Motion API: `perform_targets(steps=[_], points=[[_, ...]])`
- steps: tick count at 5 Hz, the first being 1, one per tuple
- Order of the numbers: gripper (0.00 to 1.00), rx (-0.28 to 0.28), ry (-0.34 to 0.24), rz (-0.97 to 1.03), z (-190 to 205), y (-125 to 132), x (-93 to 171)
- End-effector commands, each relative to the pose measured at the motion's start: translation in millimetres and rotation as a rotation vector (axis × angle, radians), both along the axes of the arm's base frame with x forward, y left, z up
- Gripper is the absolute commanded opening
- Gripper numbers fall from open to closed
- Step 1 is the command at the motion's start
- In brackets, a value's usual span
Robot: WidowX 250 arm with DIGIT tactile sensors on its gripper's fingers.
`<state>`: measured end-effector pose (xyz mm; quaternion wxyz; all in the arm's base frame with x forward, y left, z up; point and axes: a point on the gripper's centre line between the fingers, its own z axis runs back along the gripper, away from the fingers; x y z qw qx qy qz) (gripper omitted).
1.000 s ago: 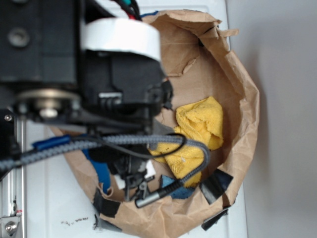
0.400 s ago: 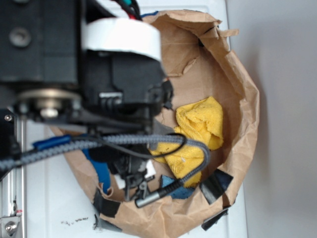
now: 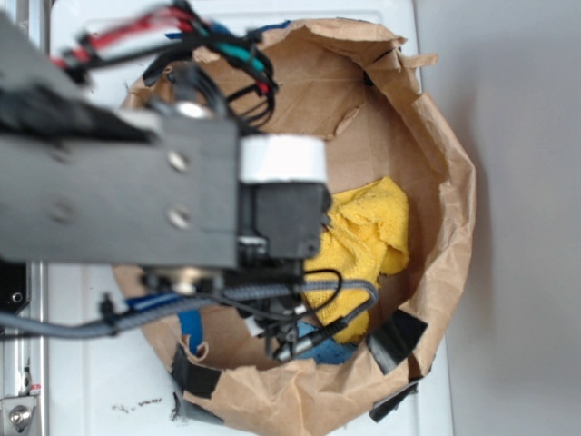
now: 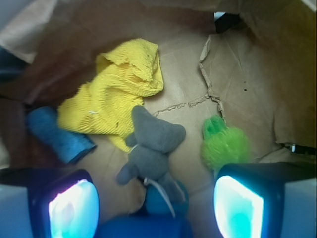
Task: Grab the gray animal.
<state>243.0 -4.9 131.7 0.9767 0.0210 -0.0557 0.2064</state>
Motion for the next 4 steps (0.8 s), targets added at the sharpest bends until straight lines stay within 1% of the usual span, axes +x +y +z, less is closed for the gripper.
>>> perform_targets(steps=[1,2,3,4], points=[[1.00,-0.030,-0.024,0.058,-26.9,6.8,24.0],[1.00,-0.049,-0.005,0.070,-34.5,7.2,28.6],[1.00,-0.045,0.011,0.076,-36.4,7.0,28.5],[1.00,-0.057,0.010,0.075,-40.5,8.8,31.2]])
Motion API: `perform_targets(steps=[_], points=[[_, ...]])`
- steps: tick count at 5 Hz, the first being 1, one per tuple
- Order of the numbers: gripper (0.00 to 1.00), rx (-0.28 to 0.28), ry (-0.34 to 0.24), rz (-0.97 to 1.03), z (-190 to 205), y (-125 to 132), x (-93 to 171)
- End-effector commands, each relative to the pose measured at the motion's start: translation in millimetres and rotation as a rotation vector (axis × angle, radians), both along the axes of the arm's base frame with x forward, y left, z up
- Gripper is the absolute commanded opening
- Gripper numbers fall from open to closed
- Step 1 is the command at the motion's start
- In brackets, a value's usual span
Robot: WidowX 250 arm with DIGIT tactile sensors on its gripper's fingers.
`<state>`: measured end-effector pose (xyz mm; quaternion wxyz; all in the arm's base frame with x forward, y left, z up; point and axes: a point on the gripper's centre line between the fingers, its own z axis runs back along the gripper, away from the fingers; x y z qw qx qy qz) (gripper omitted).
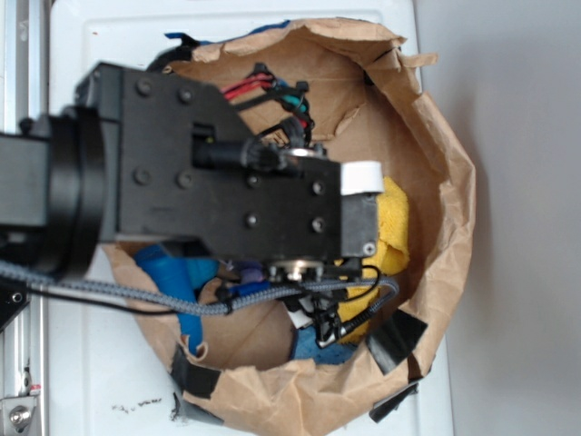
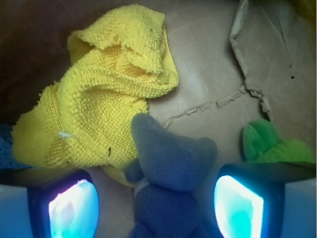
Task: Grab the gray animal.
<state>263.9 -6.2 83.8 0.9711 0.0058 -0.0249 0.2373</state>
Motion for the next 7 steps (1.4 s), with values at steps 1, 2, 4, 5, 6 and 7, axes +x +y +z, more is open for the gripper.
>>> perform_targets(steps=[1,2,4,5,6,7], points=[[1.00,-0.056,-0.079,-0.010,7.8,15.2,3.5],[1.00,-0.092,-0.109,-0.054,10.4,15.6,-5.9],[1.00,-0.085,-0.106,-0.071,4.5,17.8,-16.6],[1.00,-0.085,-0.101,-0.067,1.7,21.0,-16.1],[1.00,-0.074,-0.100,-0.076,-1.2,20.6,-16.5],[1.00,-0.069,-0.098,-0.065,-6.9,18.0,-14.3]])
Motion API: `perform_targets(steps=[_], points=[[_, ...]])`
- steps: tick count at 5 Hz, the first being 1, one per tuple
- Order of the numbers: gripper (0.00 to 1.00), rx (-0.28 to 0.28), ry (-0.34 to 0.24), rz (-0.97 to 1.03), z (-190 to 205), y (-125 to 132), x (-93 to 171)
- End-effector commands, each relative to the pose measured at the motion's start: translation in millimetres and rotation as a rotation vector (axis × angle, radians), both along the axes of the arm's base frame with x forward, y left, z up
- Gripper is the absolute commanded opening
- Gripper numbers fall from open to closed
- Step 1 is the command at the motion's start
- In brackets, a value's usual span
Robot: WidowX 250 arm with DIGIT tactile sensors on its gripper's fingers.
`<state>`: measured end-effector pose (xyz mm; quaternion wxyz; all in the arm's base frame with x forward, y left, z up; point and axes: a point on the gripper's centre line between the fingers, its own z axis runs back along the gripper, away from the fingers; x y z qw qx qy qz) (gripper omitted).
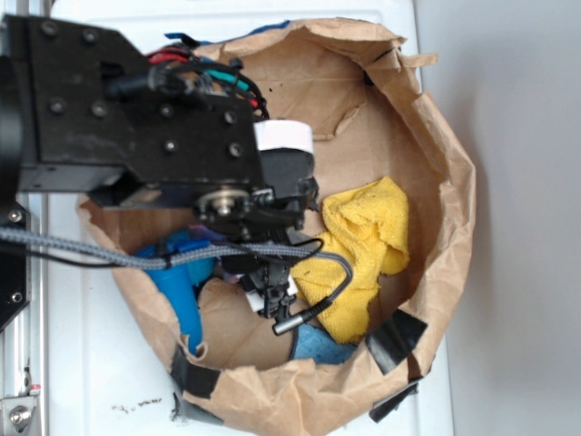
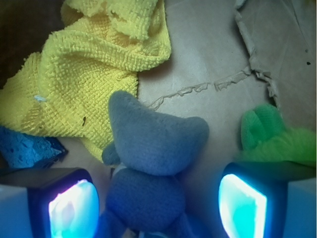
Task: Grab the gray animal.
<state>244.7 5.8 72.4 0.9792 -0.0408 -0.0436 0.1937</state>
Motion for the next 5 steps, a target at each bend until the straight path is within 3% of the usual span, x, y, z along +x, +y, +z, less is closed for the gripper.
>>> perform_targets(steps=[1,2,5], points=[[1.00,0.018,-0.028,0.043,-5.4,-0.9,12.3],[1.00,0.040,-0.006,0.043,-20.4,-8.7,20.2],[1.00,0.054,-0.049,-0.034,-32.7,-6.1,10.2]])
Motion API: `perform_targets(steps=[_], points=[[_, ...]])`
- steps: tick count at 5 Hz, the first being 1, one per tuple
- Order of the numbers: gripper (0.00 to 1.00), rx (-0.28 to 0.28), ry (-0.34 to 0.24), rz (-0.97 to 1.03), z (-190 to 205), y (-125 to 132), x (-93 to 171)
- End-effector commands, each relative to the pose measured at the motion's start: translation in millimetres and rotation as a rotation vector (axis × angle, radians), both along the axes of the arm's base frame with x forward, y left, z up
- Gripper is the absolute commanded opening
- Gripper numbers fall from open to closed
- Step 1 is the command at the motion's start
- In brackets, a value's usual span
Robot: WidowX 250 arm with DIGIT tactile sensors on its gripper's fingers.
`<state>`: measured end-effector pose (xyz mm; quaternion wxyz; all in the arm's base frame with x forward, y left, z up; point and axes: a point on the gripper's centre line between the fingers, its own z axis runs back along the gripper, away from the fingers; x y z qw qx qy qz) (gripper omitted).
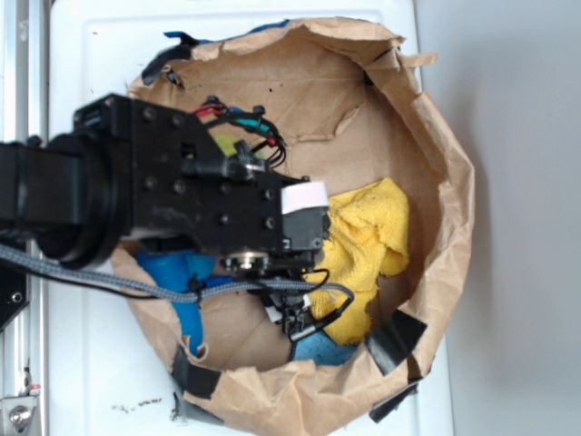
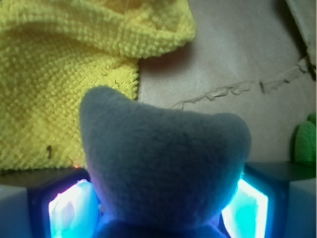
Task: Grab the gray animal.
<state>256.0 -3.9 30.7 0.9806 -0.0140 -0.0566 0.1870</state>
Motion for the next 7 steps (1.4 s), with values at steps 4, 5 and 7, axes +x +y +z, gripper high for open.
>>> perform_targets(steps=[4,5,7], points=[[0.00,-0.046,-0.070,-0.101,102.6,5.5,18.7],[0.00,0.029,-0.064,-0.148,141.4,-2.8,19.6],[0.00,0.040,0.009,-0.208,164.2,1.8,11.0]])
